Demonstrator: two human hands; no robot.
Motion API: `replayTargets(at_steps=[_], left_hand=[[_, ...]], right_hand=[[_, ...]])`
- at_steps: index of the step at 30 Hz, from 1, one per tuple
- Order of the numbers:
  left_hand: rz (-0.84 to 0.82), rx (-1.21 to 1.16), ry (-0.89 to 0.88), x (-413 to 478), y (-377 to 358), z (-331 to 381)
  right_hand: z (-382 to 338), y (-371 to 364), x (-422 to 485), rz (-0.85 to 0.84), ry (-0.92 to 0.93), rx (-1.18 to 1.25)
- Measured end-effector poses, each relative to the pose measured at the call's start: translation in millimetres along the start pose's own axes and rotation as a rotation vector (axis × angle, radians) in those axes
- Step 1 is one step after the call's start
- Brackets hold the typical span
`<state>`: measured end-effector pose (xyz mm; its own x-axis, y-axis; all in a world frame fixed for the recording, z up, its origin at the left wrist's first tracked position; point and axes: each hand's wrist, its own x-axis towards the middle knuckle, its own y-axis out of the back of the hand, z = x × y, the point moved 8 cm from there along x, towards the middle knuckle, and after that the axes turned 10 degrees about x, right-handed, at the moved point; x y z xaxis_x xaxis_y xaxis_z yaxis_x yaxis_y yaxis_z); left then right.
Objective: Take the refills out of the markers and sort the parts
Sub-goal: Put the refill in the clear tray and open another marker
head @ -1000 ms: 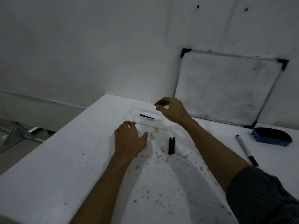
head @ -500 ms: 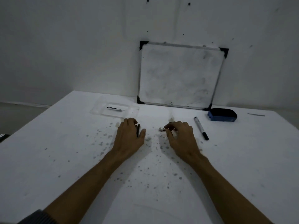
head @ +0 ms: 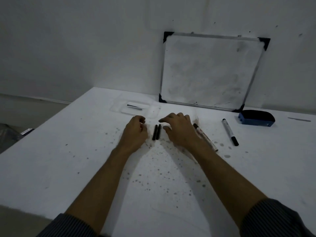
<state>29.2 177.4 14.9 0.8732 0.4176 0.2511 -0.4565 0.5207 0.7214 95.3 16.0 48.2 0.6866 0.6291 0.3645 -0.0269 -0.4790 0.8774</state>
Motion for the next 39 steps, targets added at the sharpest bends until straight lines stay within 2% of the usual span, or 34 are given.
replayTargets(at_steps=[6,14,16,21,23,26,30,34,35,37,39], left_hand=[[-0.014,-0.013,-0.023,5.7,-7.4,0.0],[-0.017,-0.061,0.005,7.3,-6.1,1.5],[-0.019,-0.135,-0.030,3.3,-4.7,8.9],[0.100,-0.121,-0.323,-21.9,1.0,62.2],[0.100,-0.176,-0.332,-26.6,-3.8,70.3],[-0.018,-0.278,-0.268,-31.5,-25.1,80.8],[-0.079,-0.225,-0.304,-33.7,-45.9,102.1],[-0.129,-0.243,-0.393,-39.5,-57.6,134.3],[-0.134,-0.212,-0.455,-37.7,-61.7,143.2],[-0.151,-0.002,-0.661,-30.9,-78.4,160.6],[-0.258,0.207,-0.793,-22.3,-104.7,165.6]], right_hand=[[14.4,-16.1,24.9,-0.155,0.015,-0.023],[12.2,1.2,11.3,-0.164,0.096,-0.007],[16.1,10.7,1.6,-0.124,0.065,0.035],[34.1,45.8,-40.0,0.014,-0.085,0.237],[40.0,57.1,-57.6,0.046,-0.125,0.356],[57.8,75.7,-85.5,0.132,-0.245,0.601],[73.8,78.2,-112.8,0.175,-0.357,1.064],[110.8,87.6,-125.1,0.348,-0.459,1.208],[123.8,90.4,-129.3,0.406,-0.490,1.240],[146.1,95.4,-139.0,0.499,-0.542,1.295],[160.2,97.8,-147.2,0.559,-0.570,1.344]])
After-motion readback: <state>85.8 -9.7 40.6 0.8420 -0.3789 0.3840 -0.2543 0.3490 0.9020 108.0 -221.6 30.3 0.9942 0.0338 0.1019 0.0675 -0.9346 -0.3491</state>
